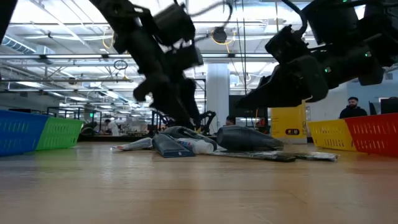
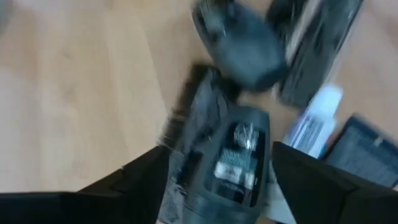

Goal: Pick & Place Travel size toiletries
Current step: Put the black deodorant into the green bin

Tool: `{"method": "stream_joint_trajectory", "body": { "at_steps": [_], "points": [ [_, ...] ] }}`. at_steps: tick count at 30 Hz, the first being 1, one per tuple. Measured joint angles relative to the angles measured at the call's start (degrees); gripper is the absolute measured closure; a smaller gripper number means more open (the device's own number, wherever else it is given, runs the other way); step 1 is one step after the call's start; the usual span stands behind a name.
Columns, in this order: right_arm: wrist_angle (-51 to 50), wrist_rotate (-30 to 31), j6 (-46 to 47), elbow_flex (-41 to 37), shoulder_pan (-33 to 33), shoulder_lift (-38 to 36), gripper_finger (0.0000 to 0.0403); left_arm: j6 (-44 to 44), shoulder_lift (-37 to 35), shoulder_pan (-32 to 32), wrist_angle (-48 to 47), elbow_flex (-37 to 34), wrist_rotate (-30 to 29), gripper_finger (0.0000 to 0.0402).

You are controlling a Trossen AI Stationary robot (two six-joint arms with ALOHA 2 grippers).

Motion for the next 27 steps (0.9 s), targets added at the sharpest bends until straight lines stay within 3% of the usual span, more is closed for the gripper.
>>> {"method": "stream_joint_trajectory", "body": {
  "at_steps": [6,15,21,27],
  "points": [
    [0.17,0.19,1.43,-1.22,-0.04,0.02,0.0181,0.63,4.52,1.17,-0.31,0.42,2.2,0.0107],
    [0.85,0.42,1.57,-1.73,-0.15,0.02,0.0181,0.02,5.72,1.46,-1.32,0.44,3.91,0.0156],
    [0.83,1.39,1.59,-1.73,-0.22,0.02,0.0181,-3.46,5.55,1.41,-2.29,0.42,2.82,0.0194],
    [0.74,1.87,1.59,-1.73,-0.24,0.02,0.0181,-7.6,4.0,0.11,-6.71,0.41,-2.69,0.0189]
  ]
}}
